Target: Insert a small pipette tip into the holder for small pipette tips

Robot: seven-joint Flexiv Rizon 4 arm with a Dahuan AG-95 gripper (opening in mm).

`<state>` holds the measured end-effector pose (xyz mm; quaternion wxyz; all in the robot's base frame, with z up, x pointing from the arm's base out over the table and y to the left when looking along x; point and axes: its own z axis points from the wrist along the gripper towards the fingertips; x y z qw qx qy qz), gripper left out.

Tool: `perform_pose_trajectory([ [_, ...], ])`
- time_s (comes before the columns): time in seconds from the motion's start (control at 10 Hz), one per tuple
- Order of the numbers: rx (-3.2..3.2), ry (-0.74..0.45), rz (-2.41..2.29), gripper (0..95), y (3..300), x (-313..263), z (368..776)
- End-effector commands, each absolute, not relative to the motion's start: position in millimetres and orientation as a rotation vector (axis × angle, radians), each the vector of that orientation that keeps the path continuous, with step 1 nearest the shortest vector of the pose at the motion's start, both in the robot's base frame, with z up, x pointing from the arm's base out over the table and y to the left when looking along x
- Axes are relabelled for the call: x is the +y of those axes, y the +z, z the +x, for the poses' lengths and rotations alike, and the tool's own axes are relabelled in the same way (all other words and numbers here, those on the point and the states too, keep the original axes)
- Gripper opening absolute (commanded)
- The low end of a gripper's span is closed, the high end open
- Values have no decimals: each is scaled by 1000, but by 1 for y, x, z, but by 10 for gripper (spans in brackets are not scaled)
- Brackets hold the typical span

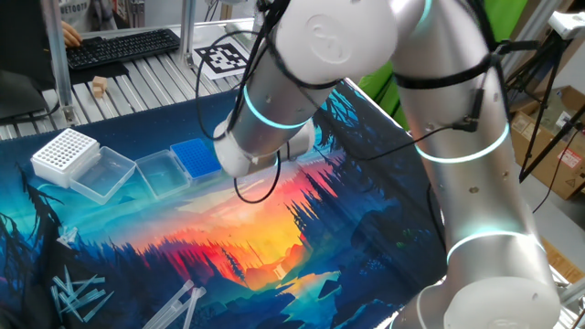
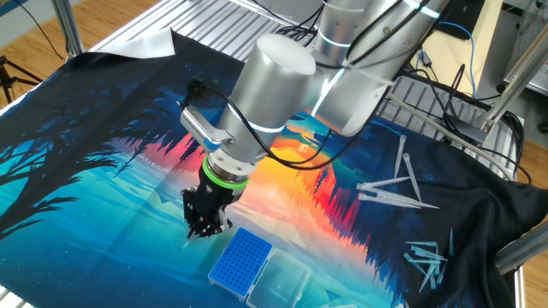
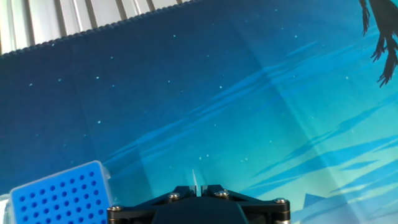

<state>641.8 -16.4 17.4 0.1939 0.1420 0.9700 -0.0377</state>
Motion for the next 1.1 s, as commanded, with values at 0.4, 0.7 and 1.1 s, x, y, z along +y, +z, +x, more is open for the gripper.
perform_pose_trajectory([
  [0.4,2739,-63,436,0,13,-17,647],
  [0.7,2752,-57,444,0,15,-16,646],
  [1.1,2805,-37,468,0,21,-15,643],
])
